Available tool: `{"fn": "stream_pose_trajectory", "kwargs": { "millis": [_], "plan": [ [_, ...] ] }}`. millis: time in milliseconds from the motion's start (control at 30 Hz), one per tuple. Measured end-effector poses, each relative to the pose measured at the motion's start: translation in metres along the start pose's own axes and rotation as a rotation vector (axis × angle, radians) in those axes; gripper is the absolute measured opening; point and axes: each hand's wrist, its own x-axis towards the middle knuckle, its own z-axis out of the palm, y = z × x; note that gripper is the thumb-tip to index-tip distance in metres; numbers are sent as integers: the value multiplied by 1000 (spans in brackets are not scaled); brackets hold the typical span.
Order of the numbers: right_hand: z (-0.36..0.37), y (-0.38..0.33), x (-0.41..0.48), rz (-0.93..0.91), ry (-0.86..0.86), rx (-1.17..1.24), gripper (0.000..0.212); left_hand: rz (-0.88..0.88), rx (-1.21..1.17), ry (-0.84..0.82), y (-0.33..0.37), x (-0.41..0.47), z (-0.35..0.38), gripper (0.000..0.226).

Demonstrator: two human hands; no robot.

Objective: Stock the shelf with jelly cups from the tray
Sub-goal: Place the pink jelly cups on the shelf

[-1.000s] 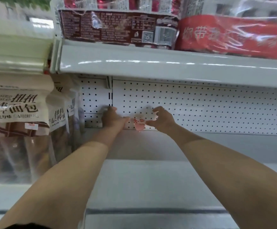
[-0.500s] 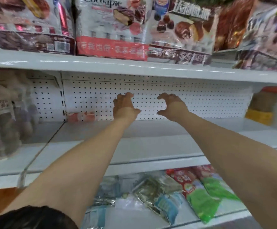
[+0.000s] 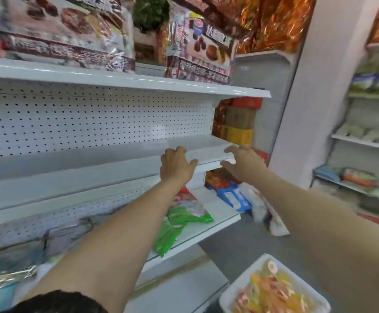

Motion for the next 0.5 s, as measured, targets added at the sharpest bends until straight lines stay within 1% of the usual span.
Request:
{"fn": "stream_pose_trajectory", "kwargs": {
  "millis": [133, 267, 367, 500],
  "plan": [
    [-3, 69, -34, 121, 14, 26, 47, 42, -9, -84, 42, -20, 59, 47],
    [3, 128, -63, 254, -66, -6, 51, 74, -19, -187, 69, -32, 121, 43],
    [15, 169, -79, 328, -84, -11, 53, 90, -23, -278, 79, -38, 171, 37],
    [36, 217, -93, 432, -163, -55, 53, 99, -7, -398, 84, -43, 241, 48]
  ]
}}
